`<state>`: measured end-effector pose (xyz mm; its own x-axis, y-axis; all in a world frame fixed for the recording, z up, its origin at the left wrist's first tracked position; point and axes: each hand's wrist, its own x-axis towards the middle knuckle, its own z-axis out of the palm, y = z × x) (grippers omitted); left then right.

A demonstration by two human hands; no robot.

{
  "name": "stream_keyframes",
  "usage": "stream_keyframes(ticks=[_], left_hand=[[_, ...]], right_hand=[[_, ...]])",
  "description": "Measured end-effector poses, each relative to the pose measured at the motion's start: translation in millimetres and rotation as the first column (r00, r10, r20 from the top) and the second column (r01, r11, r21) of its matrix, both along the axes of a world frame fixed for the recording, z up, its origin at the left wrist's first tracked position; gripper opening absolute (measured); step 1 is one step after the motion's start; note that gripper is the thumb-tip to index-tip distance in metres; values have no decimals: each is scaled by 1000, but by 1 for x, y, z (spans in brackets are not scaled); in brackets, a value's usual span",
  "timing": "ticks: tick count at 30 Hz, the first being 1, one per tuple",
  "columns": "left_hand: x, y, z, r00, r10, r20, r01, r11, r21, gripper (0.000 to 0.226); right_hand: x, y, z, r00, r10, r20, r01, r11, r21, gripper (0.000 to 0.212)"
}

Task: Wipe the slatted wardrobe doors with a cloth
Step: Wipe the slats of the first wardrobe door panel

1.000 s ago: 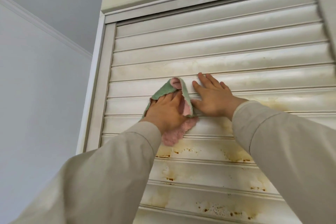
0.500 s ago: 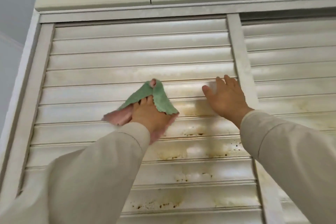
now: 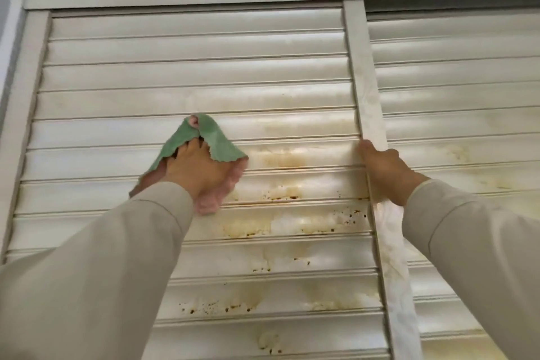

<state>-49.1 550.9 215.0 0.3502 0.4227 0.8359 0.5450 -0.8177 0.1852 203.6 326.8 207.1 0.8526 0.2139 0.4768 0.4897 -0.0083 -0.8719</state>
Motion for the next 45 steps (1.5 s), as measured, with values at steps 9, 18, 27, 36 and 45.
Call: stream_keyframes(ticks=[9, 18, 27, 36, 45], left_hand=[[45, -46, 5, 989, 77, -125, -46, 970, 238, 73], [154, -144, 21, 854, -19, -521, 265, 876, 403, 106], [141, -104, 67, 970, -29, -240, 98, 954, 282, 76], [163, -110, -5, 854, -94, -512, 315, 876, 365, 70], [25, -8, 10, 990, 39, 134, -13, 982, -186, 87]], right_hand=[[33, -8, -12, 991, 79, 104, -84, 995, 47, 89], [41, -4, -19, 977, 34, 210, -38, 999, 16, 49], [38, -6, -14, 983, 107, 149, -113, 993, 31, 86], [29, -14, -14, 983, 133, 124, -138, 990, 28, 82], [24, -17, -15, 989, 104, 105, -104, 995, -11, 80]])
